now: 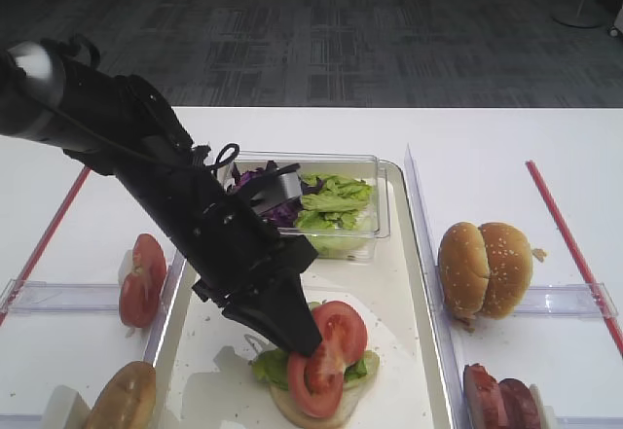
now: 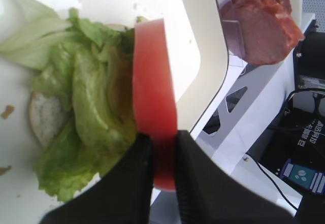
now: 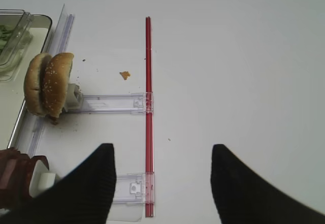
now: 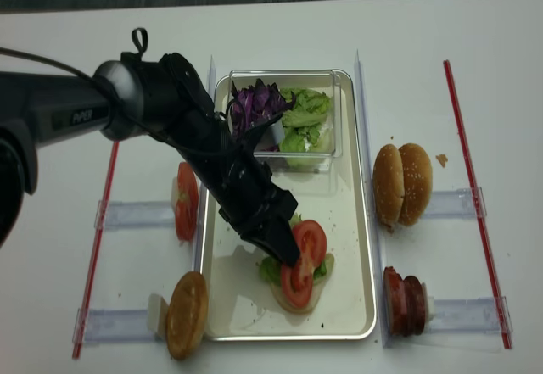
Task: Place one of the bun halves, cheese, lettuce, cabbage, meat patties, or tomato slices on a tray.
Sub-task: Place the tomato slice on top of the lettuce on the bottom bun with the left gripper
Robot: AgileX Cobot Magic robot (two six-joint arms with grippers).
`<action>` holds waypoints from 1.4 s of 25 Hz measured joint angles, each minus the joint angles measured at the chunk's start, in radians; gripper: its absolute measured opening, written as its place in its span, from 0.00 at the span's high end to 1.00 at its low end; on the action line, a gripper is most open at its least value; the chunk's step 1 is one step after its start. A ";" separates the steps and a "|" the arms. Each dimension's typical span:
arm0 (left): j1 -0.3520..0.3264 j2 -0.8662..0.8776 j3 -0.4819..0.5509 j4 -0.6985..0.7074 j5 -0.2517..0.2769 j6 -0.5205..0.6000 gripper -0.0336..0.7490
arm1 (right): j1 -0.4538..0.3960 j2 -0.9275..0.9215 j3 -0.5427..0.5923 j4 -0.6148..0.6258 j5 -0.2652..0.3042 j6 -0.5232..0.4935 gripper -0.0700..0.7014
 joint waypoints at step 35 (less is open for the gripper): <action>-0.029 0.000 0.000 0.042 -0.004 -0.043 0.87 | 0.000 0.000 0.000 0.000 0.000 0.000 0.33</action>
